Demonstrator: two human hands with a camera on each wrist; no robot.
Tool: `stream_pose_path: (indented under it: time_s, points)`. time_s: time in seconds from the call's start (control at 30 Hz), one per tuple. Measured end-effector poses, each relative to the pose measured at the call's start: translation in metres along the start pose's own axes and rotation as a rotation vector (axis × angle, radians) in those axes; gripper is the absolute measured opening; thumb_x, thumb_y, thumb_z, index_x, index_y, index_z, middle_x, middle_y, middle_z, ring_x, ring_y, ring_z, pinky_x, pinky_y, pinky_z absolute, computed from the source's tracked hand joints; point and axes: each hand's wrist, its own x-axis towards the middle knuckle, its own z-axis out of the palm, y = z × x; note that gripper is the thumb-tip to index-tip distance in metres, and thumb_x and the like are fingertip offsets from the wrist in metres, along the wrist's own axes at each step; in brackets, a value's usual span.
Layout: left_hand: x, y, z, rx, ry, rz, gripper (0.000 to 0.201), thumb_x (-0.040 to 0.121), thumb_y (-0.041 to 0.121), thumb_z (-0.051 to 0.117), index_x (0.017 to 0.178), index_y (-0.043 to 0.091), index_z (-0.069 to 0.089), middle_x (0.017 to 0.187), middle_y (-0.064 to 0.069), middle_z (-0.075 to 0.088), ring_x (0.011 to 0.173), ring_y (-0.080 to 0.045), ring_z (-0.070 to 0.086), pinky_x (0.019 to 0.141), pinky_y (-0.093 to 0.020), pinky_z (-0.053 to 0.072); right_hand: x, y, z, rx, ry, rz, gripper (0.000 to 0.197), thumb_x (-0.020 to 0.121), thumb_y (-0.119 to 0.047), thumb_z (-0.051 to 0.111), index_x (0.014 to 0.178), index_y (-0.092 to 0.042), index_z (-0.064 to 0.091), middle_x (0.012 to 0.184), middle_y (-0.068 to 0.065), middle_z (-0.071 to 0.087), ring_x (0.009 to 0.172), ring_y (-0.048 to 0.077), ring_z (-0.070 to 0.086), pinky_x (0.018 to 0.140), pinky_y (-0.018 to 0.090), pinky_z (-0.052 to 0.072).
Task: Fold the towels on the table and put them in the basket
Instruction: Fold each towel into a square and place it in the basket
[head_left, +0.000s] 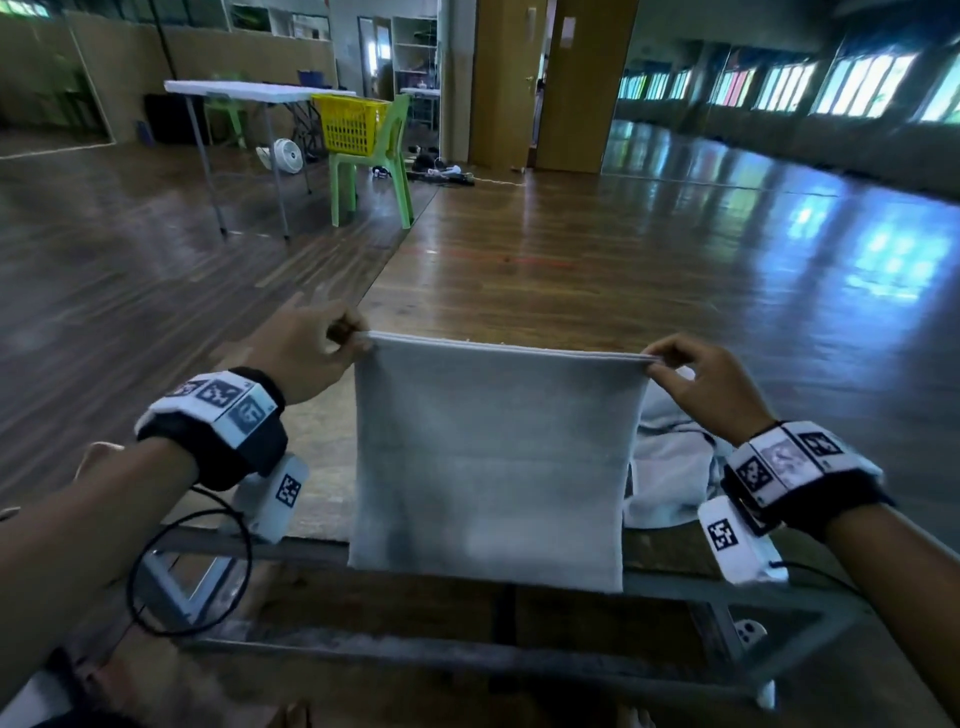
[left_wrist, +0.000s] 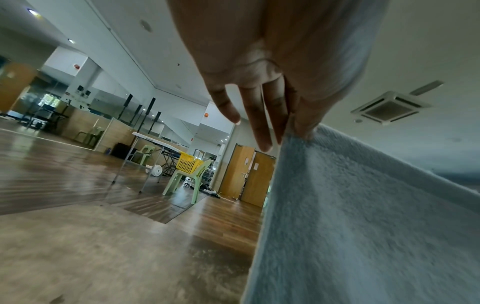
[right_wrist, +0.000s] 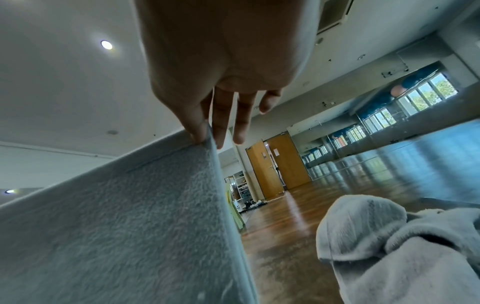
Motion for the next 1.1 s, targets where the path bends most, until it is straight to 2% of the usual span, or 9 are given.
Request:
stream_pose_path:
  time_s: [0.13, 0.2, 0.27, 0.37, 0.47, 0.57, 0.7, 0.93, 1.1]
  points:
    - [-0.020, -0.014, 0.030, 0.055, 0.024, 0.040, 0.005, 0.083, 0.010, 0.066, 0.086, 0.011, 0.062, 0.084, -0.003, 0.067, 0.077, -0.019, 0.062, 0.071, -0.027, 0.043, -0.019, 0.025, 0.033, -0.073, 0.016, -0.021, 0.019, 0.080, -0.013, 0.066, 0.085, -0.031, 0.064, 0.082, -0.010, 0.063, 0.081, 0.017, 0.060, 0.080, 0.041, 0.049]
    - [-0.041, -0.025, 0.043, 0.090, -0.055, 0.043, 0.006, 0.082, 0.012, 0.067, 0.087, 0.015, 0.064, 0.084, 0.000, 0.068, 0.076, -0.015, 0.062, 0.069, -0.025, 0.043, -0.043, 0.038, 0.048, -0.132, -0.049, -0.062, 0.018, 0.079, -0.017, 0.067, 0.084, -0.033, 0.064, 0.083, -0.013, 0.064, 0.083, 0.016, 0.061, 0.081, 0.048, 0.048]
    - [-0.065, -0.037, 0.057, 0.164, -0.187, 0.065, 0.005, 0.083, 0.019, 0.066, 0.088, 0.020, 0.066, 0.086, 0.004, 0.069, 0.075, -0.012, 0.061, 0.069, -0.023, 0.042, -0.072, 0.048, 0.058, -0.199, -0.156, -0.089, 0.023, 0.076, -0.016, 0.070, 0.083, -0.035, 0.061, 0.084, -0.013, 0.066, 0.083, 0.014, 0.061, 0.082, 0.047, 0.045]
    - [-0.102, -0.050, 0.078, 0.259, -0.409, 0.062, 0.020, 0.083, 0.043, 0.052, 0.090, 0.029, 0.065, 0.094, 0.010, 0.068, 0.088, -0.014, 0.063, 0.080, -0.028, 0.037, -0.113, 0.054, 0.068, -0.302, -0.308, -0.130, 0.016, 0.071, -0.023, 0.069, 0.081, -0.034, 0.063, 0.086, -0.017, 0.066, 0.085, 0.008, 0.058, 0.079, 0.031, 0.030]
    - [-0.128, -0.059, 0.095, 0.276, -0.493, 0.020, 0.022, 0.080, 0.042, 0.053, 0.093, 0.030, 0.065, 0.101, 0.013, 0.066, 0.095, -0.013, 0.061, 0.083, -0.027, 0.029, -0.139, 0.060, 0.074, -0.386, -0.447, -0.205, 0.021, 0.066, -0.023, 0.076, 0.082, -0.034, 0.066, 0.089, -0.018, 0.067, 0.089, 0.008, 0.060, 0.074, 0.032, 0.035]
    - [-0.134, -0.063, 0.103, 0.280, -0.442, 0.027, 0.011, 0.079, 0.026, 0.070, 0.088, 0.029, 0.067, 0.097, 0.011, 0.068, 0.087, -0.015, 0.064, 0.079, -0.028, 0.032, -0.140, 0.061, 0.074, -0.439, -0.469, -0.207, 0.024, 0.065, -0.024, 0.082, 0.084, -0.033, 0.069, 0.092, -0.016, 0.069, 0.091, 0.009, 0.063, 0.075, 0.032, 0.038]
    - [-0.121, -0.062, 0.110, 0.311, -0.381, 0.000, 0.013, 0.077, 0.019, 0.072, 0.086, 0.027, 0.067, 0.094, 0.008, 0.070, 0.085, -0.017, 0.066, 0.080, -0.030, 0.033, -0.124, 0.053, 0.080, -0.567, -0.404, -0.224, 0.021, 0.061, -0.026, 0.082, 0.077, -0.032, 0.070, 0.084, -0.015, 0.070, 0.083, 0.013, 0.063, 0.071, 0.032, 0.033]
    - [-0.092, -0.064, 0.124, 0.363, -0.325, -0.067, 0.007, 0.086, 0.027, 0.060, 0.092, 0.029, 0.064, 0.099, 0.008, 0.069, 0.092, -0.016, 0.064, 0.090, -0.029, 0.028, -0.092, 0.057, 0.096, -0.669, -0.315, -0.140, 0.023, 0.055, -0.022, 0.086, 0.071, -0.031, 0.072, 0.074, -0.012, 0.069, 0.076, 0.018, 0.062, 0.067, 0.035, 0.034]
    - [-0.091, -0.069, 0.111, 0.353, -0.051, 0.123, 0.021, 0.079, 0.039, 0.047, 0.078, 0.027, 0.065, 0.082, 0.009, 0.071, 0.078, -0.016, 0.068, 0.079, -0.027, 0.028, -0.092, 0.055, 0.083, -0.610, -0.127, -0.116, 0.020, 0.066, -0.017, 0.078, 0.080, -0.029, 0.070, 0.083, -0.012, 0.070, 0.083, 0.017, 0.061, 0.070, 0.034, 0.024]
